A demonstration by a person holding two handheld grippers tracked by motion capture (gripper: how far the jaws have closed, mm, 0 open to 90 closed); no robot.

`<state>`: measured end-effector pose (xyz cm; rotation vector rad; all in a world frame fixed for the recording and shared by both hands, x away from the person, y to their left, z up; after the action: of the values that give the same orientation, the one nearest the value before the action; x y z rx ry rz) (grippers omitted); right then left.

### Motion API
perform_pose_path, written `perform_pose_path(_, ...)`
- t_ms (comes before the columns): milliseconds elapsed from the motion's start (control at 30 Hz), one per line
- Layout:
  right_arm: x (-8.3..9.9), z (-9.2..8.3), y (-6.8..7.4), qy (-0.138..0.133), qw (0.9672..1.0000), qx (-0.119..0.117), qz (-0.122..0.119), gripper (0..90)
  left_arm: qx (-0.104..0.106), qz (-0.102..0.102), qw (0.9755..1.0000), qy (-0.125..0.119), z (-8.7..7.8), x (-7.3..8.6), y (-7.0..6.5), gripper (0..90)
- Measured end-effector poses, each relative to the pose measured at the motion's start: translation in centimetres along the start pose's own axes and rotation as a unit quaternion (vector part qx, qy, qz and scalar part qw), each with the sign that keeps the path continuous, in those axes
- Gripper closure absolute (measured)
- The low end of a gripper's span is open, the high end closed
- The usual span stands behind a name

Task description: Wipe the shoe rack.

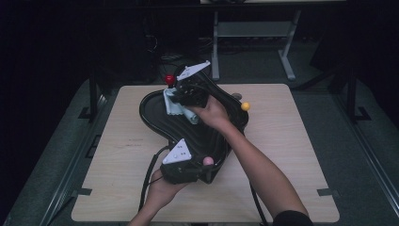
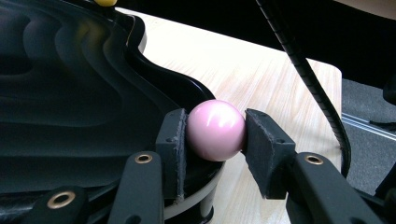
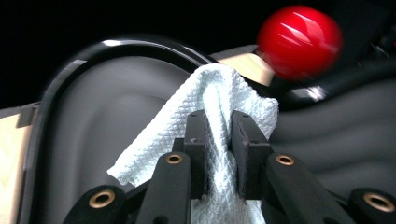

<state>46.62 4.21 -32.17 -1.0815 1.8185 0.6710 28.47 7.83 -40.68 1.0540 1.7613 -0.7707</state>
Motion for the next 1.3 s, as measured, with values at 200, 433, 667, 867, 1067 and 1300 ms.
perform_pose_path(200,0.0,0.4,2.1,-0.008,0.9994,-0.019,-0.027,76.9,0.001,-0.002,1.0000,-0.001,0.0,0.0,0.0,60.1)
perform_pose_path(433,0.7,-0.4,-0.6,-0.008,0.9999,-0.004,0.014,76.8,0.000,-0.001,1.0000,-0.001,0.0,0.0,0.0,60.1)
perform_pose_path(667,0.6,-0.1,1.2,-0.013,0.9995,-0.026,-0.013,76.8,0.001,-0.002,1.0000,-0.001,0.0,0.0,0.0,60.1)
perform_pose_path(867,1.2,-0.7,-0.2,-0.010,0.9999,0.002,0.005,76.5,0.002,0.000,1.0000,-0.001,0.0,0.0,0.0,60.1)
perform_pose_path(1067,1.0,-0.4,1.4,-0.010,0.9992,-0.027,-0.027,76.7,0.002,-0.001,1.0000,-0.001,0.0,0.0,0.0,60.1)
perform_pose_path(1300,1.4,-0.9,-0.3,-0.007,1.0000,0.004,-0.004,76.4,0.002,0.000,1.0000,0.000,0.0,0.0,0.1,60.1)
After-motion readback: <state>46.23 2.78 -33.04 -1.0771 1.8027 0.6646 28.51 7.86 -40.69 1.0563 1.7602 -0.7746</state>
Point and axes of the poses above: each handheld gripper's, and its own axes: z roughly forward along the jaws, x roughly out of its underside, y roughly to its left, the point moved 5 cm from there along z, roughly forward along the jaws, and after that the axes turned 5 degrees about -y, right-handed, at the moved point
